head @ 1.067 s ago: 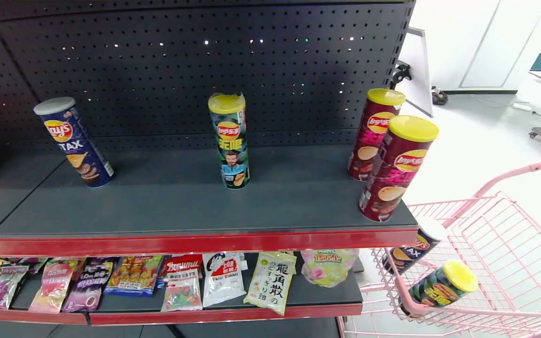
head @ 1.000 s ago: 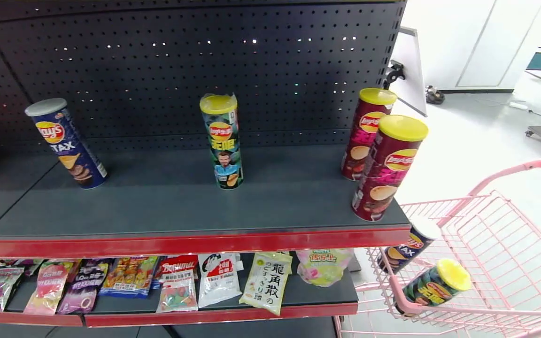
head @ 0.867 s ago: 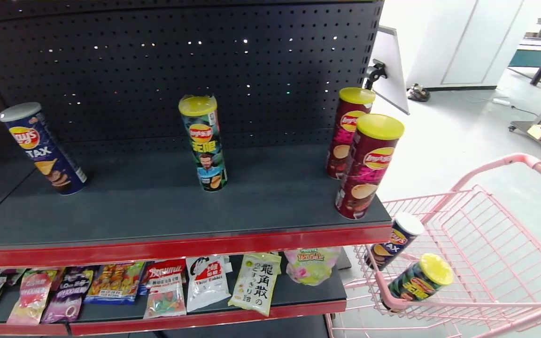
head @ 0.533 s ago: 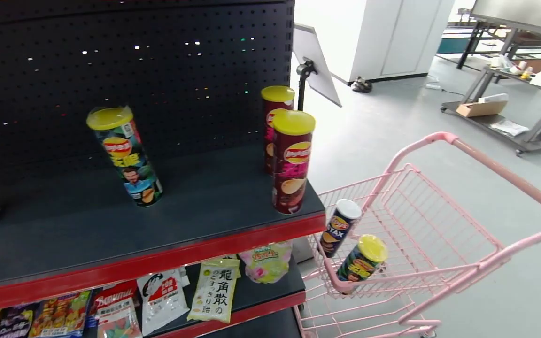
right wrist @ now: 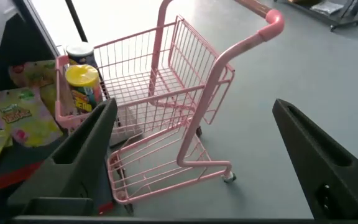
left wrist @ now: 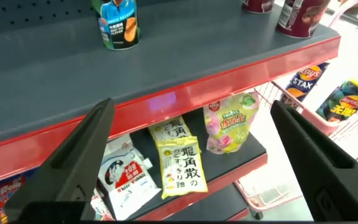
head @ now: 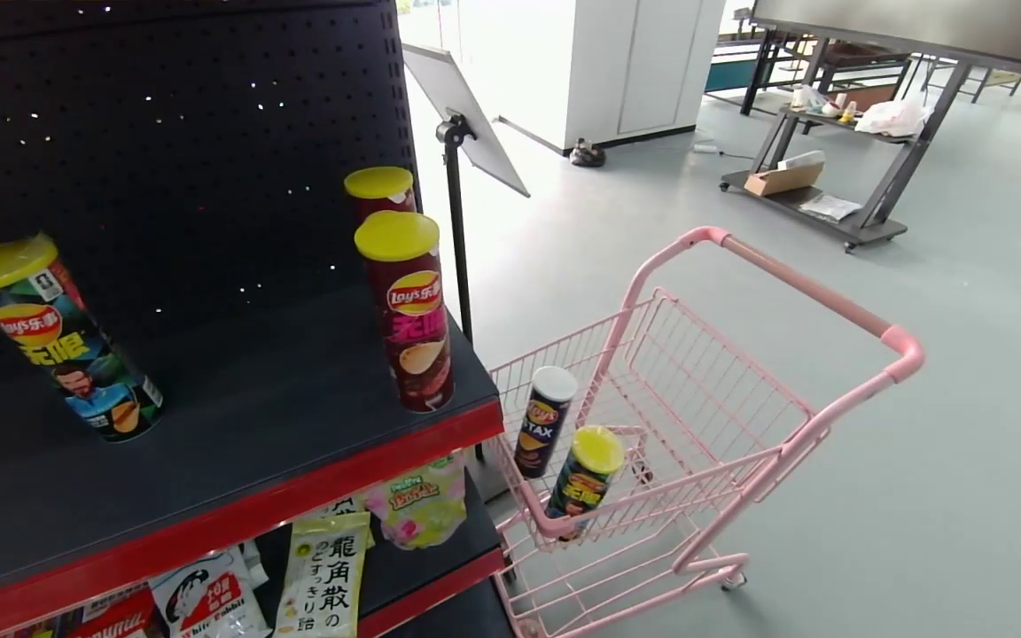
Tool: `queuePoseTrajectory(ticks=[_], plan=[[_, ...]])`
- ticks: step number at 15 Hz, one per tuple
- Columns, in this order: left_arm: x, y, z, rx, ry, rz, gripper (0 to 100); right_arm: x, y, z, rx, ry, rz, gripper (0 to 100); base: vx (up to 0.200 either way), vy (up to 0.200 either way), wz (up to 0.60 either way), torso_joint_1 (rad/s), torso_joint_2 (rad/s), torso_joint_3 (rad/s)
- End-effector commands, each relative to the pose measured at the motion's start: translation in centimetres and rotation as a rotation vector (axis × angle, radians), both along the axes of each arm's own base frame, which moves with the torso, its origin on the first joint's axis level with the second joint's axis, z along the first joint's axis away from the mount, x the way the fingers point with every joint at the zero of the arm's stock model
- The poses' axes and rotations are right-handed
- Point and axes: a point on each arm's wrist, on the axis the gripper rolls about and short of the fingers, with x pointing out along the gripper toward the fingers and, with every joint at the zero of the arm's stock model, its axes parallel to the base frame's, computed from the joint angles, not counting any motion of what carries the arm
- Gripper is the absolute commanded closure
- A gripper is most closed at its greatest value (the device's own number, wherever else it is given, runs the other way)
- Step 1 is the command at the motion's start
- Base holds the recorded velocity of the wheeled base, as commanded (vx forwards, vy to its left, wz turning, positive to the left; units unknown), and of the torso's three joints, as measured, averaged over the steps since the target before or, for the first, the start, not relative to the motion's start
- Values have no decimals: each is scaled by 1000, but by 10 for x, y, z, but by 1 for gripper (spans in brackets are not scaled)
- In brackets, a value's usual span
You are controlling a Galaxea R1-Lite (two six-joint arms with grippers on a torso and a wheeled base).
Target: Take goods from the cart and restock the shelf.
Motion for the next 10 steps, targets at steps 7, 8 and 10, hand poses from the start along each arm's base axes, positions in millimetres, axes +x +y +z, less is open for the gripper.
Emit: queuePoseTrajectory(ticks=[7, 8, 10], plan=[[0, 0, 0, 0, 1, 2, 0, 0, 0, 0, 0, 1, -2, 0, 0, 0, 0, -138, 348, 207], [0, 0, 0, 0, 1, 0, 0, 0, 0, 0, 0, 1, 0, 0, 0, 0, 0, -134, 373, 227], [0, 0, 0, 0, 1, 0, 0, 0, 0, 0, 0, 1, -2, 0, 0, 0, 0, -141, 378, 227]])
